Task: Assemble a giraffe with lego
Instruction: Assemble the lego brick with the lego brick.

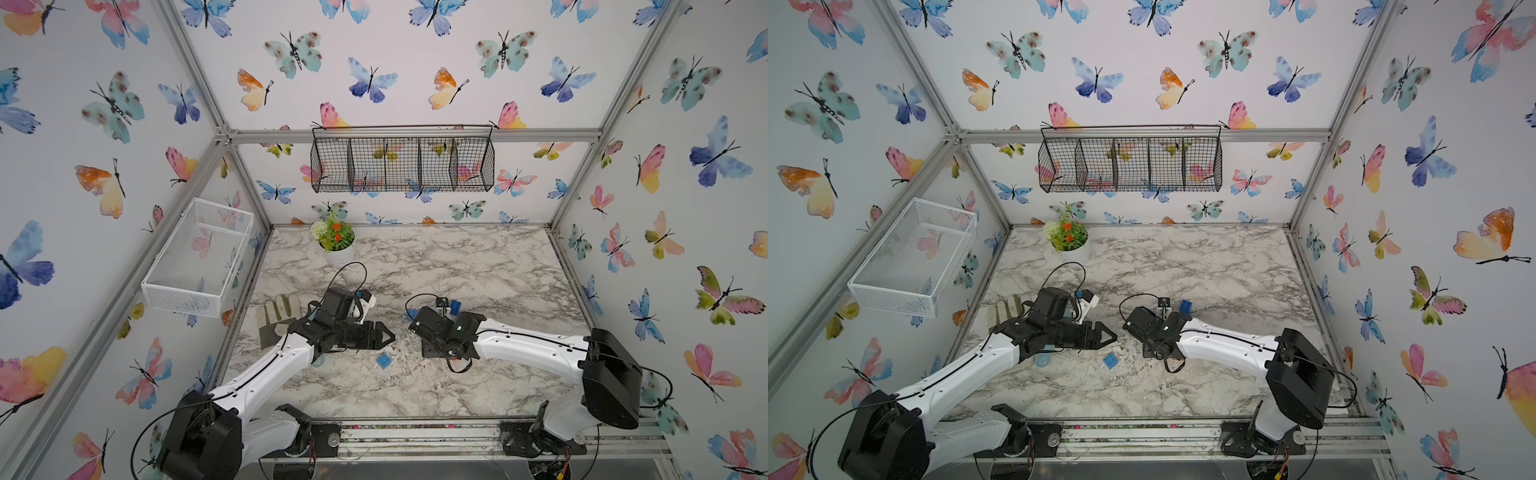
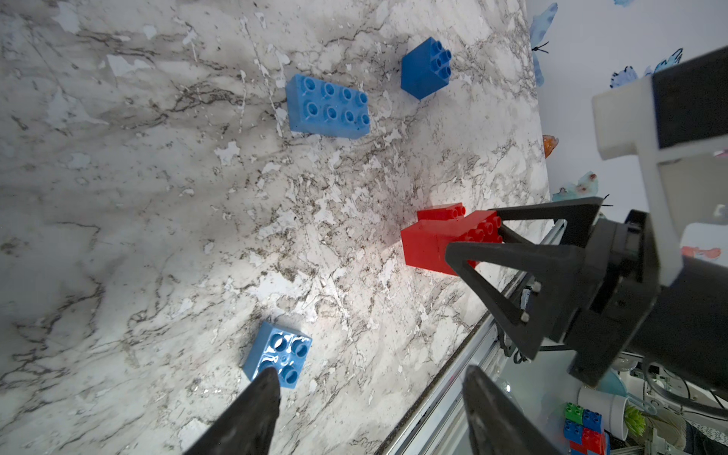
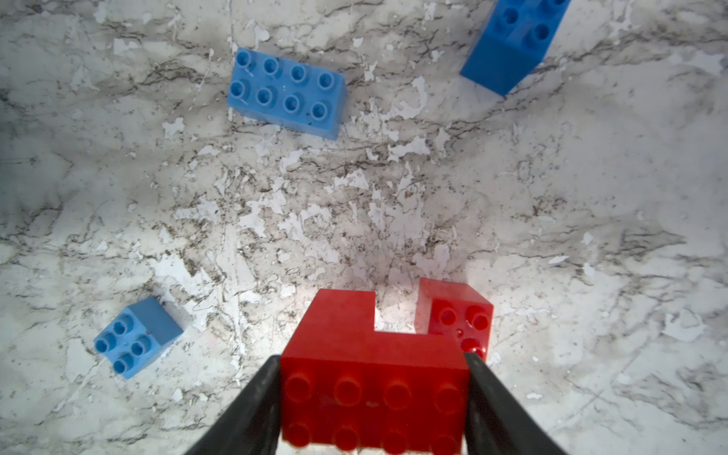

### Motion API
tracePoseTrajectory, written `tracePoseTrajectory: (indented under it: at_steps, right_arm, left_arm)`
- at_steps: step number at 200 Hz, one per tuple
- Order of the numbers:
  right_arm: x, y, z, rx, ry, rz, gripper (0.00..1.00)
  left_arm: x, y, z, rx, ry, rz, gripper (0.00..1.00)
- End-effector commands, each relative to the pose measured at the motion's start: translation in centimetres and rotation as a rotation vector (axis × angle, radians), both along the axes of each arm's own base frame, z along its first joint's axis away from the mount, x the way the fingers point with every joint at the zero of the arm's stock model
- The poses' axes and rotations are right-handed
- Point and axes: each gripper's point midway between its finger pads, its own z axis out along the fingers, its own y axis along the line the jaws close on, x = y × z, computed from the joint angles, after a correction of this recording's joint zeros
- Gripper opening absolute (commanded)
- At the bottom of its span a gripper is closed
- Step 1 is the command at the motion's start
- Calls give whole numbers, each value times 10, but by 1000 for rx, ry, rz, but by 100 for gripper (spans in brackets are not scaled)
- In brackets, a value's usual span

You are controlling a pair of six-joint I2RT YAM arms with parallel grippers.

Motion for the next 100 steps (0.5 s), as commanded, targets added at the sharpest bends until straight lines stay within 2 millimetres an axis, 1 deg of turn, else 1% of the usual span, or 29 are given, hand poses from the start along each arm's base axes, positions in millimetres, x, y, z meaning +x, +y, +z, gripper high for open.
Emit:
tracePoseTrajectory:
  at_steps: [1, 100]
  right_arm:
    - [5, -9, 1, 5, -17, -41, 59]
    - [7, -10, -16, 17, 8, -60, 58]
  left_arm:
    - [-5, -5, 5, -30, -12, -31, 73]
    - [-8, -7, 7, -37, -20, -45, 73]
